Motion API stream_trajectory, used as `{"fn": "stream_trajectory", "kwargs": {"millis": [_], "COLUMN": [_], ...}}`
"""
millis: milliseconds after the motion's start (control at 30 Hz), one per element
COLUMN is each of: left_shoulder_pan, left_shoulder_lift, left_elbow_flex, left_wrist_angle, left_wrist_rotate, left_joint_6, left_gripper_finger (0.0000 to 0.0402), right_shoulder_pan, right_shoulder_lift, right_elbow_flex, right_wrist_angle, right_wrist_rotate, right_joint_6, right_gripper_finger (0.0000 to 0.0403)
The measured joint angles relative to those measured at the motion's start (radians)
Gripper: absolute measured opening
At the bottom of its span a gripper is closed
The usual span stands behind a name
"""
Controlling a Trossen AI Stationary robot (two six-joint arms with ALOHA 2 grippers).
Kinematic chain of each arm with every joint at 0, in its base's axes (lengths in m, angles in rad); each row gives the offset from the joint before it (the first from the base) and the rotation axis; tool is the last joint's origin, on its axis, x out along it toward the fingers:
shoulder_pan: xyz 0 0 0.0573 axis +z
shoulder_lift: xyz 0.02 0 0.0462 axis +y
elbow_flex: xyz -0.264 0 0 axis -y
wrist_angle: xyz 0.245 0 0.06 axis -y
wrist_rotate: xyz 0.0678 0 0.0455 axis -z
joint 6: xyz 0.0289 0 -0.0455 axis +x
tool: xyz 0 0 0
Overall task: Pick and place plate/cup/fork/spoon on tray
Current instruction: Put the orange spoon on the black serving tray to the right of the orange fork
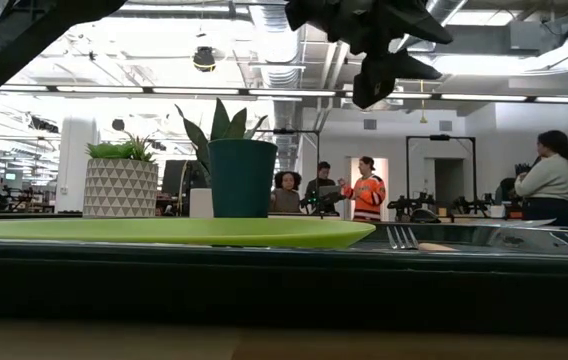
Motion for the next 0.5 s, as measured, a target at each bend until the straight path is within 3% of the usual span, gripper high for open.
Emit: {"fn": "stream_trajectory", "kwargs": {"millis": [300, 500], "left_shoulder_pan": [-0.002, -0.002], "left_shoulder_lift": [0.000, 0.000], "left_elbow_flex": [0.000, 0.000], "left_wrist_angle": [-0.021, -0.026], "left_wrist_rotate": [-0.016, -0.034], "left_joint_6": [0.000, 0.000], "left_gripper_finger": [0.0162, 0.0162], "right_shoulder_pan": [0.000, 0.000], "right_shoulder_lift": [0.002, 0.005], "right_elbow_flex": [-0.001, 0.017], "right_wrist_angle": [-0.021, -0.036], "right_wrist_rotate": [-0.011, -0.006], "right_joint_6": [0.017, 0.017], "right_gripper_finger": [0.0022, 0.0013]}}
